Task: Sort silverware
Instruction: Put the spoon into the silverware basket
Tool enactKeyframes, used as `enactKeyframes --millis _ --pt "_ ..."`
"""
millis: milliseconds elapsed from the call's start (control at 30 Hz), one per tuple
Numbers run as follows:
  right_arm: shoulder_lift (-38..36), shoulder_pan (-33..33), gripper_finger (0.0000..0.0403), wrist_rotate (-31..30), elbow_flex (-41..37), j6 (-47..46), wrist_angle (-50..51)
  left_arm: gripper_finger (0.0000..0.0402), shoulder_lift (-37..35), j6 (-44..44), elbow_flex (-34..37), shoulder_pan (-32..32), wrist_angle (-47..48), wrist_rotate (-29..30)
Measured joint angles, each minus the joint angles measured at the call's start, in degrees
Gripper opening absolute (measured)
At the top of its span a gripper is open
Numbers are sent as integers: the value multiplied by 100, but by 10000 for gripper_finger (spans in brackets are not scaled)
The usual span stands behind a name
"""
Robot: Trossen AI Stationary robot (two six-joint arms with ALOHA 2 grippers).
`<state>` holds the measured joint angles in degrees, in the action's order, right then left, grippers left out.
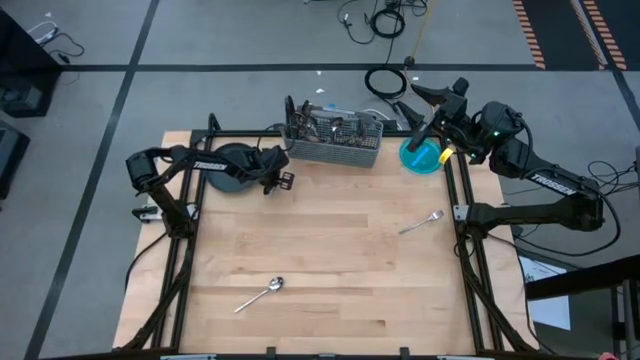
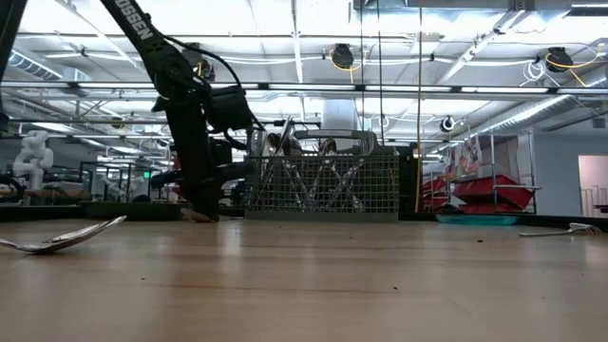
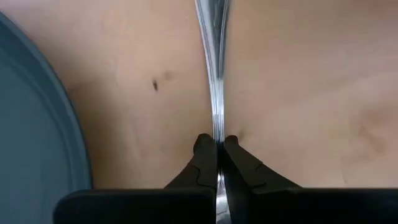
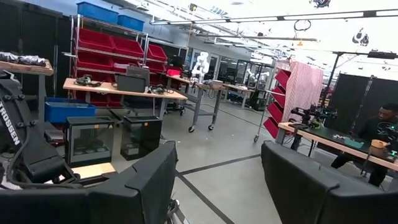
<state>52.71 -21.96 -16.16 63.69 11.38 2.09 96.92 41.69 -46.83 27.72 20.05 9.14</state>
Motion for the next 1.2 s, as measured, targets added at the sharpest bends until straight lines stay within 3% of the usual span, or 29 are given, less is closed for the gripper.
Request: enactKeyframes --millis 200,367,633,833,1067,1200 --pt "0 0 222 -2 1 0 108 10 -530 -21 -52 -61 817 -397" --pt "0 0 222 -7 1 -104 499 10 -932 -19 -77 -139 793 -374" --pt "75 0 222 3 1 -319 1148 10 -1502 -6 -77 -490 780 -1073" --pt "325 186 222 613 1 -200 1643 10 -2067 97 -85 -839 689 -1759" --pt "1031 840 222 728 1 227 1777 10 -2679 576 -93 -1023 -446 -2419" --pt "1437 1319 222 573 8 486 1407 10 -2773 1184 -92 -1011 -1433 -2216"
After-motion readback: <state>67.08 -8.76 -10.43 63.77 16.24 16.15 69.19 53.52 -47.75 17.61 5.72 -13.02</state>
